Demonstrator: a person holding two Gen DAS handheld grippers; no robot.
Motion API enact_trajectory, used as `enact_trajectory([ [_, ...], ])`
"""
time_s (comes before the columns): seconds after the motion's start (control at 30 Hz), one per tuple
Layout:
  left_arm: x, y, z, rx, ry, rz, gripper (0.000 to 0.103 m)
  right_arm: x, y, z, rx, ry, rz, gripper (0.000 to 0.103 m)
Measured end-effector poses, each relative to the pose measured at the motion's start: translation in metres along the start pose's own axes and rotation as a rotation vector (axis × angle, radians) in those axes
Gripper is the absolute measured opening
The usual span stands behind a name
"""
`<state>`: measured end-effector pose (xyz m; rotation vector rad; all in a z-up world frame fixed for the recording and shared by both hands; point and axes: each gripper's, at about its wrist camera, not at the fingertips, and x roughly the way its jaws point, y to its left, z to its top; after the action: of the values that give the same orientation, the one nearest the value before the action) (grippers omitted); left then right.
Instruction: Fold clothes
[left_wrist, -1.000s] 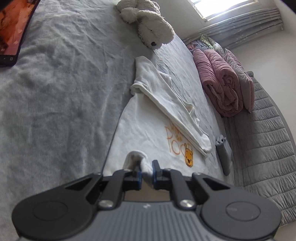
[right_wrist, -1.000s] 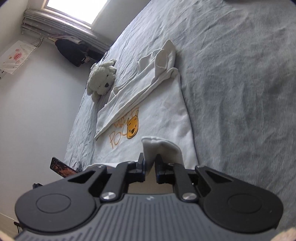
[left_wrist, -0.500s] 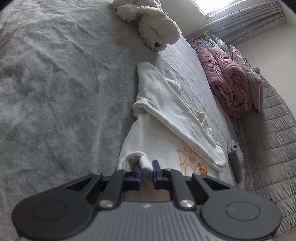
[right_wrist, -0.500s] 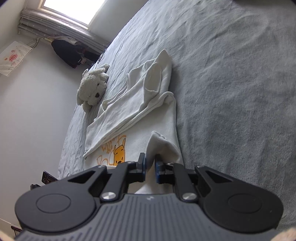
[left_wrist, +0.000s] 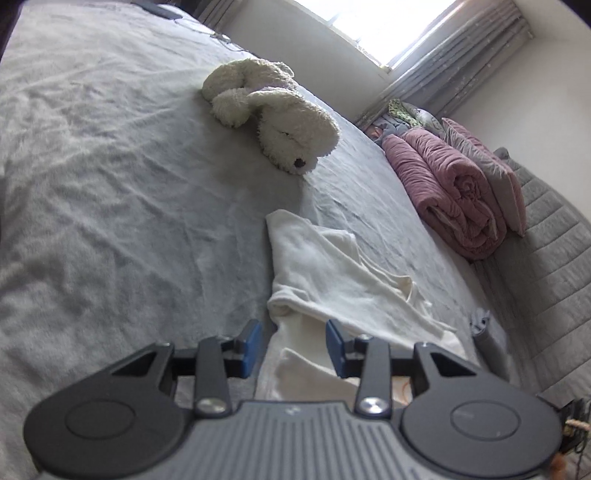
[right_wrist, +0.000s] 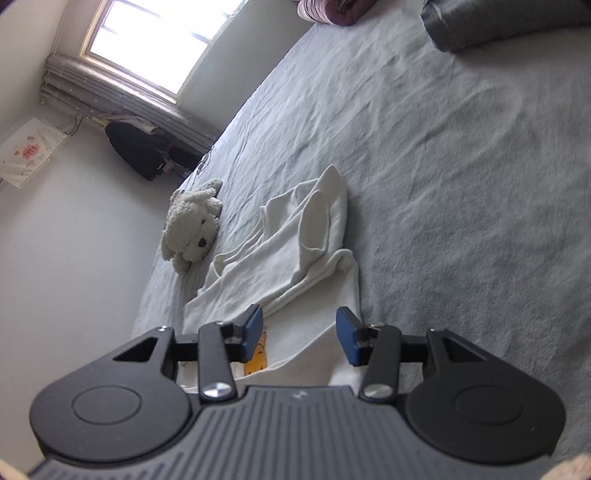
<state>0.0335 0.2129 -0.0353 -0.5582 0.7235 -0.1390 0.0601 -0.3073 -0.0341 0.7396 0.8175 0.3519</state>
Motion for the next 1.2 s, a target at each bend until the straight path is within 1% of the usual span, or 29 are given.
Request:
enact_trajectory([
  [0.07,0.002,-0.006,-0.005,0.074,0.003,0.028,0.039,0.004,0.007,-0.006,-0.090,-0.011,-0.075,0.049],
  [0.13,0.005,-0.012,-0.011,0.146,0.005,0.055,0.040,0.009,0.012,-0.012,-0.170,-0.009,-0.132,0.049],
  [0.3,0.010,-0.024,-0.026,0.299,0.008,0.130,0.039,0.019,0.020,-0.026,-0.295,-0.004,-0.202,0.048],
  [0.4,0.011,-0.032,-0.034,0.375,-0.007,0.159,0.038,0.023,0.025,-0.035,-0.382,-0.007,-0.256,0.041],
  [0.47,0.012,-0.037,-0.038,0.416,-0.006,0.163,0.038,0.027,0.030,-0.040,-0.440,-0.012,-0.285,0.035],
  [0.57,0.015,-0.045,-0.044,0.478,-0.007,0.176,0.037,0.029,0.036,-0.049,-0.513,-0.014,-0.312,0.028],
  [0.63,0.017,-0.050,-0.049,0.517,-0.008,0.188,0.032,0.031,0.039,-0.053,-0.550,-0.016,-0.327,0.027],
  [0.73,0.017,-0.057,-0.055,0.569,-0.027,0.212,0.027,0.032,0.042,-0.057,-0.588,-0.023,-0.347,0.027],
  [0.9,0.016,-0.067,-0.066,0.678,-0.052,0.253,0.026,0.033,0.044,-0.061,-0.614,-0.028,-0.362,0.027],
  [1.03,0.017,-0.071,-0.070,0.722,-0.071,0.280,0.026,0.033,0.045,-0.062,-0.616,-0.028,-0.364,0.027],
  [1.2,0.017,-0.073,-0.071,0.738,-0.085,0.292,0.026,0.033,0.045,-0.062,-0.618,-0.028,-0.365,0.027],
])
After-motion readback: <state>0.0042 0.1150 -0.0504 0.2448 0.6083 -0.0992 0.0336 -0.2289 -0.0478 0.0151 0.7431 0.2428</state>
